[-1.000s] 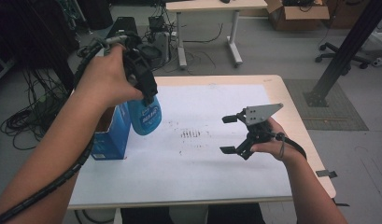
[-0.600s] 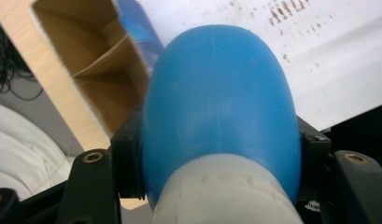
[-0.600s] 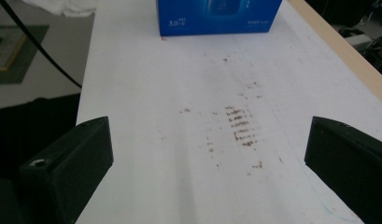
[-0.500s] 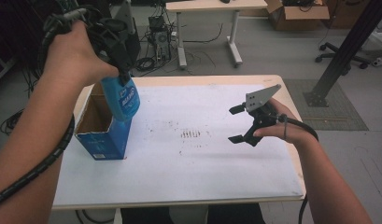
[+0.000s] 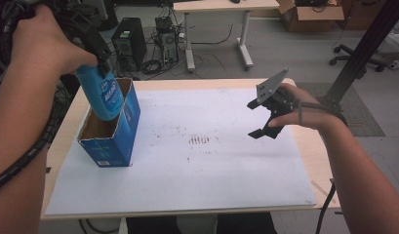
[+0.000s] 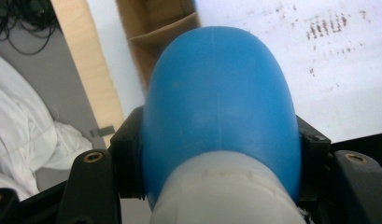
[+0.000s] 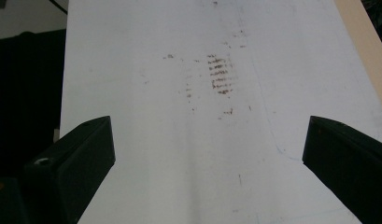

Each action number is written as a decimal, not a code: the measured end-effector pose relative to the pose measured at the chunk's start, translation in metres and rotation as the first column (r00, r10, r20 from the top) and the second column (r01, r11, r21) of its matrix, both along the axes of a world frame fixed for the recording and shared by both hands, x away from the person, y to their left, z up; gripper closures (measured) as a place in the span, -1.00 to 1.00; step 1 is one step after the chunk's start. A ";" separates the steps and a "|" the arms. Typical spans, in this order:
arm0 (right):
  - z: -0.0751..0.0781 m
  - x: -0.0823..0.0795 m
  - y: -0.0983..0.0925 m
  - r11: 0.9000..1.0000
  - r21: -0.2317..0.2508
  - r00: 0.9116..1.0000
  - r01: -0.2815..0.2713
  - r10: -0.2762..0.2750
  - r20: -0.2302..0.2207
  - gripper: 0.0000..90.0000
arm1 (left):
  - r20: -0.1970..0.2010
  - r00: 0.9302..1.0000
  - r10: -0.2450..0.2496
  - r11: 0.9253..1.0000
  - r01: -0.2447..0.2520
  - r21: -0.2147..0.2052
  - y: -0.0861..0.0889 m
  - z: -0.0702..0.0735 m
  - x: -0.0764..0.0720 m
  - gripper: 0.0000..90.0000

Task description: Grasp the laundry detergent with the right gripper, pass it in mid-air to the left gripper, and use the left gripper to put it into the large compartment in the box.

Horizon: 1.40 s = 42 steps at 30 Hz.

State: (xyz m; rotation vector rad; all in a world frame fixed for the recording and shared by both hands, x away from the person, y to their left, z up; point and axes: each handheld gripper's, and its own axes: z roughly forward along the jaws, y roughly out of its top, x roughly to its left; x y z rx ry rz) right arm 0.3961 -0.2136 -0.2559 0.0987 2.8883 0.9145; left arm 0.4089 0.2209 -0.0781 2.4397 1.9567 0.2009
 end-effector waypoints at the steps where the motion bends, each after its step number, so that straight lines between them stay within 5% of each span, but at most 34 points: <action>1: 0.002 0.001 0.000 1.000 -0.012 1.000 -0.002 0.002 -0.001 -0.95 | 0.001 1.000 0.009 1.000 -0.009 0.001 0.003 0.000 0.000 -0.16; 10: 0.014 0.003 0.003 0.994 -0.108 1.000 -0.026 0.025 -0.010 -0.94 | -0.012 0.997 0.078 0.997 -0.078 -0.008 0.021 -0.005 0.005 -0.16; 16: 0.025 0.004 0.007 0.979 -0.199 0.999 -0.037 0.032 -0.032 -0.93 | -0.015 0.994 0.105 0.994 -0.105 -0.007 0.030 -0.014 0.009 -0.16; 42: 0.032 -0.001 0.014 0.970 -0.237 0.998 -0.060 0.054 -0.035 -0.92 | -0.050 0.985 0.163 0.986 -0.165 -0.035 0.053 -0.074 0.015 -0.16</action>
